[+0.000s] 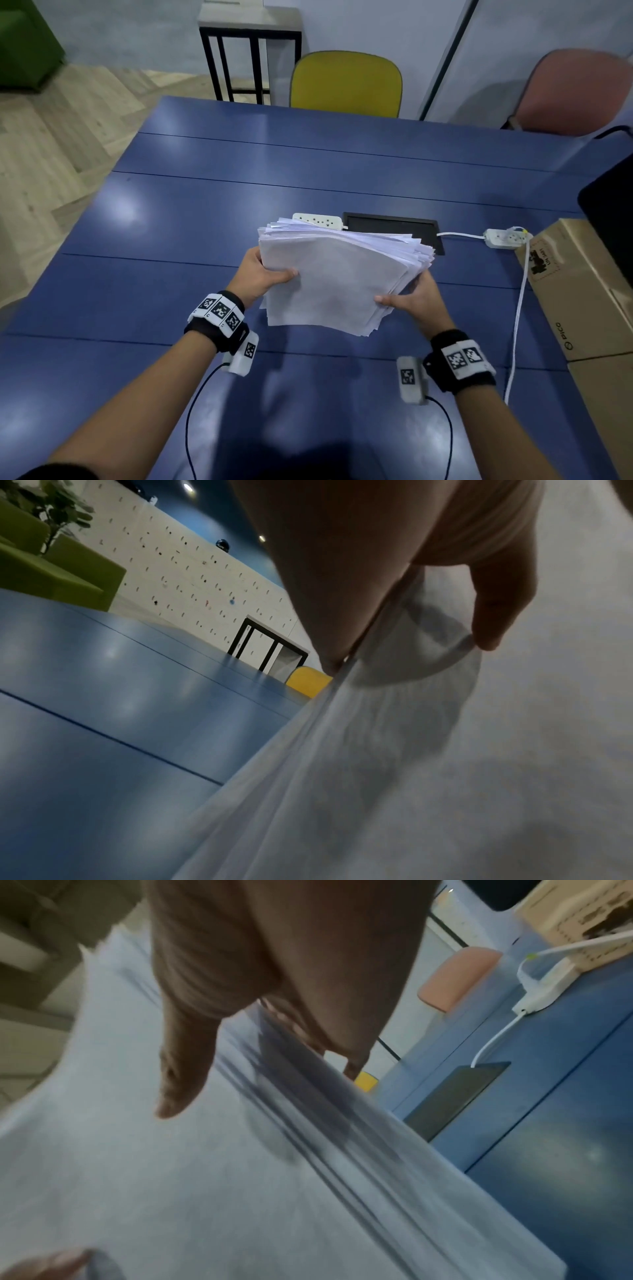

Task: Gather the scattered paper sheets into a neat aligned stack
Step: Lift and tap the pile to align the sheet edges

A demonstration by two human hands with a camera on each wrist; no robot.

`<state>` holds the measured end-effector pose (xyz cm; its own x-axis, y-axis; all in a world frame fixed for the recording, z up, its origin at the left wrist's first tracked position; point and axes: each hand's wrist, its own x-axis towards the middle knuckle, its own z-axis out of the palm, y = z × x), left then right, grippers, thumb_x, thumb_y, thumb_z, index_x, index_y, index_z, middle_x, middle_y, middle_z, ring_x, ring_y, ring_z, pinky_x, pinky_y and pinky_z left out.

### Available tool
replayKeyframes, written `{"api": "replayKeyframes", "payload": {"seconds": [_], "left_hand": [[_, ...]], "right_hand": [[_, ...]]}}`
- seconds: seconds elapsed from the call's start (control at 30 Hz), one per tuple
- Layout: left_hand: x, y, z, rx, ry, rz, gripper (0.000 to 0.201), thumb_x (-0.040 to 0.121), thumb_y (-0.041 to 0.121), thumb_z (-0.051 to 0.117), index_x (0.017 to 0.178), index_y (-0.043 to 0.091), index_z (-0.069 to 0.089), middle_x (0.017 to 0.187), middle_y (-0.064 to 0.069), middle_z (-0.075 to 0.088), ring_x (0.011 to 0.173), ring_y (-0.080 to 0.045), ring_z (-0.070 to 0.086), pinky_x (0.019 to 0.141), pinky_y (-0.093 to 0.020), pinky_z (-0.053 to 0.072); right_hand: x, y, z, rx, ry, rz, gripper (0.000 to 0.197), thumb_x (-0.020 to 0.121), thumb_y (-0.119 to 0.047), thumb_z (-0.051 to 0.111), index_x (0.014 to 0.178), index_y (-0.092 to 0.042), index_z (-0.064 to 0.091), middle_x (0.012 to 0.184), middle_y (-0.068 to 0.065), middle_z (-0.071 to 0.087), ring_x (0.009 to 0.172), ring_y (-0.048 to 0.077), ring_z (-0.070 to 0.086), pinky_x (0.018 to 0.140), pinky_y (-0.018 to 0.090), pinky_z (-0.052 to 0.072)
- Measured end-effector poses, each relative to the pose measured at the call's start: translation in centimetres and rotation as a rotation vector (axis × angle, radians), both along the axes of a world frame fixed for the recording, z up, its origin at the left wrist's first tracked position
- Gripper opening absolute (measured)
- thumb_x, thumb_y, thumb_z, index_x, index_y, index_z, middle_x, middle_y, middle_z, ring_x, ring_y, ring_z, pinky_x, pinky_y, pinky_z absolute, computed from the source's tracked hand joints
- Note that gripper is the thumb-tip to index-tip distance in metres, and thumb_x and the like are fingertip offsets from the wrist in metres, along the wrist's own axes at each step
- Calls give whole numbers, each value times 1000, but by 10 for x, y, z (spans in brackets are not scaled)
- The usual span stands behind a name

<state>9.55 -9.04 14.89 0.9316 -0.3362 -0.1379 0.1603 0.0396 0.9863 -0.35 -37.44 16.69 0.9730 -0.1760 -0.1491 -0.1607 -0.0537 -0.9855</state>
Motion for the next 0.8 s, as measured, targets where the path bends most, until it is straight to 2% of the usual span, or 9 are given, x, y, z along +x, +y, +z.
{"api": "replayKeyframes", "payload": {"seconds": [0.1, 0.23, 0.33, 0.43, 0.5, 0.57, 0.63, 0.7, 0.8], "left_hand": [[-5, -1, -10, 63, 24, -3, 46, 61, -4, 82, 100, 13, 68, 96, -2, 74, 88, -14, 71, 76, -27, 58], [-16, -14, -22, 122, 18, 90, 39, 67, -13, 77, 90, 18, 67, 89, 2, 72, 77, -5, 71, 73, -27, 55], [-22, -24, -19, 48, 20, 245, 33, 63, -6, 73, 85, 18, 67, 76, 9, 73, 70, -4, 69, 66, -26, 56], [-19, -18, -14, 20, -3, 247, 33, 61, -3, 69, 89, 16, 67, 78, 12, 74, 73, -4, 69, 69, -25, 57], [-13, -10, -13, 57, -5, 160, 45, 59, 0, 75, 103, 7, 64, 93, 2, 74, 85, -12, 70, 79, -33, 58], [-10, -5, -11, 67, -1, 72, 55, 59, -1, 76, 111, 3, 61, 100, -5, 72, 92, -18, 69, 81, -36, 57], [-10, -5, -4, 71, -25, 24, 47, 61, -3, 75, 106, 7, 65, 94, 0, 74, 88, -16, 70, 76, -31, 56], [-9, -7, 4, 60, -48, 3, 44, 63, -4, 76, 102, 15, 67, 92, 4, 75, 89, -15, 71, 75, -28, 57], [-7, -5, 0, 55, -40, -5, 45, 61, -1, 78, 100, 19, 67, 96, -1, 73, 91, -18, 70, 81, -34, 58]], "right_hand": [[10, 11, -9, 55, -35, -64, 50, 65, 15, 78, 109, -3, 64, 96, -1, 77, 90, 16, 73, 75, 27, 57], [16, 26, -21, 112, -27, -213, 34, 70, 9, 78, 96, -11, 69, 90, -1, 77, 86, 18, 73, 73, 29, 57], [16, 40, -19, 118, -37, -314, 25, 75, 2, 77, 93, -14, 68, 88, -3, 75, 83, 17, 72, 73, 29, 58], [12, 35, -13, 122, -68, -255, 25, 79, 6, 72, 96, -11, 68, 89, -1, 75, 81, 13, 72, 71, 26, 59], [7, 28, -13, 118, -77, -221, 31, 75, 12, 73, 97, -7, 66, 86, -1, 73, 77, 10, 72, 67, 24, 57], [3, 28, -13, 106, -92, -225, 28, 67, 9, 69, 88, -10, 64, 77, -4, 71, 68, 5, 69, 63, 21, 54], [3, 31, -10, 104, -121, -252, 20, 64, 1, 56, 78, -13, 60, 66, -11, 67, 59, 0, 63, 58, 19, 52], [6, 35, -7, 138, -154, -276, 23, 64, 2, 49, 78, -14, 57, 59, -15, 65, 56, -2, 60, 56, 16, 50], [10, 32, -9, 166, -131, -270, 27, 63, 1, 45, 82, -14, 57, 69, -5, 63, 59, -1, 61, 57, 16, 51]]}}
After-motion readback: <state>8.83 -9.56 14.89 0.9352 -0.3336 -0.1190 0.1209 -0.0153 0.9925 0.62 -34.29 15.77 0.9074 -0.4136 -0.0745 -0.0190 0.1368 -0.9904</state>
